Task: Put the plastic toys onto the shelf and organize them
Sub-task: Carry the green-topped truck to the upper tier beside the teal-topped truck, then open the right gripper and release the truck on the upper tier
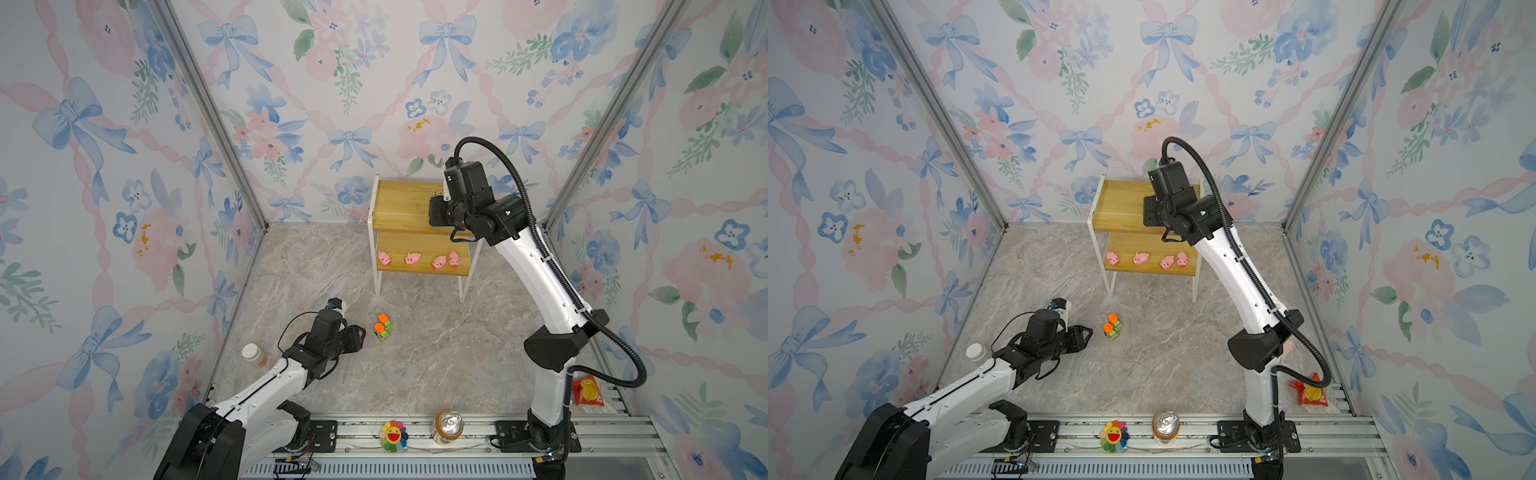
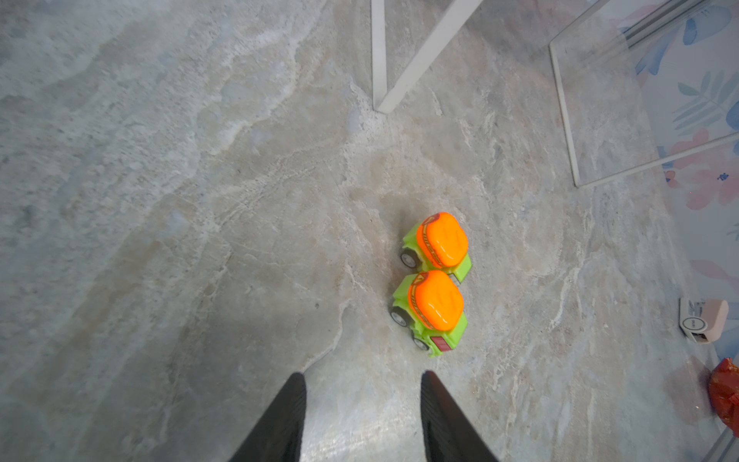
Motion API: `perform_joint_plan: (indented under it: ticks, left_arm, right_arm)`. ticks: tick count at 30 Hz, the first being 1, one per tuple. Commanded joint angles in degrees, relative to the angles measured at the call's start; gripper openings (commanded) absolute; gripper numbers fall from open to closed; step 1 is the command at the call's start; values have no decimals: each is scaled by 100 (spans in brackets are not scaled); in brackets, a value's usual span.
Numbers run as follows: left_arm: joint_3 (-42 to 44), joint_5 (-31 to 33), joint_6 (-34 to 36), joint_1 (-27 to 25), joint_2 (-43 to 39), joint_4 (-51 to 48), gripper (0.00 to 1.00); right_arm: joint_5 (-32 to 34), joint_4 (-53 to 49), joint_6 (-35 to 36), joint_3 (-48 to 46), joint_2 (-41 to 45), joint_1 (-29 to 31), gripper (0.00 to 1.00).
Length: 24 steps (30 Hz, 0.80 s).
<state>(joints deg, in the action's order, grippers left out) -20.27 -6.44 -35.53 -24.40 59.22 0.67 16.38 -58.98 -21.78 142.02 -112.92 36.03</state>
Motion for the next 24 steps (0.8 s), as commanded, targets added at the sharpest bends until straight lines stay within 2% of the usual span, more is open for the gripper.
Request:
perform_joint_plan:
  ticks: [1, 12, 15, 24]
  left_arm:
    - [-127, 12, 147, -30, 51, -49, 48]
    - [-100, 32, 149, -29, 32, -45, 48]
    - [-109, 30, 149, -29, 32, -48, 48]
    - [-91, 32, 145, -29, -21, -40, 48]
  right_arm:
    - [154, 10, 51, -57, -181, -44, 24]
    - [295, 37, 43, -79, -249, -26, 26]
    - [321, 59, 46, -114, -228, -30, 35]
    - [399, 115, 101, -201, -79, -1, 43]
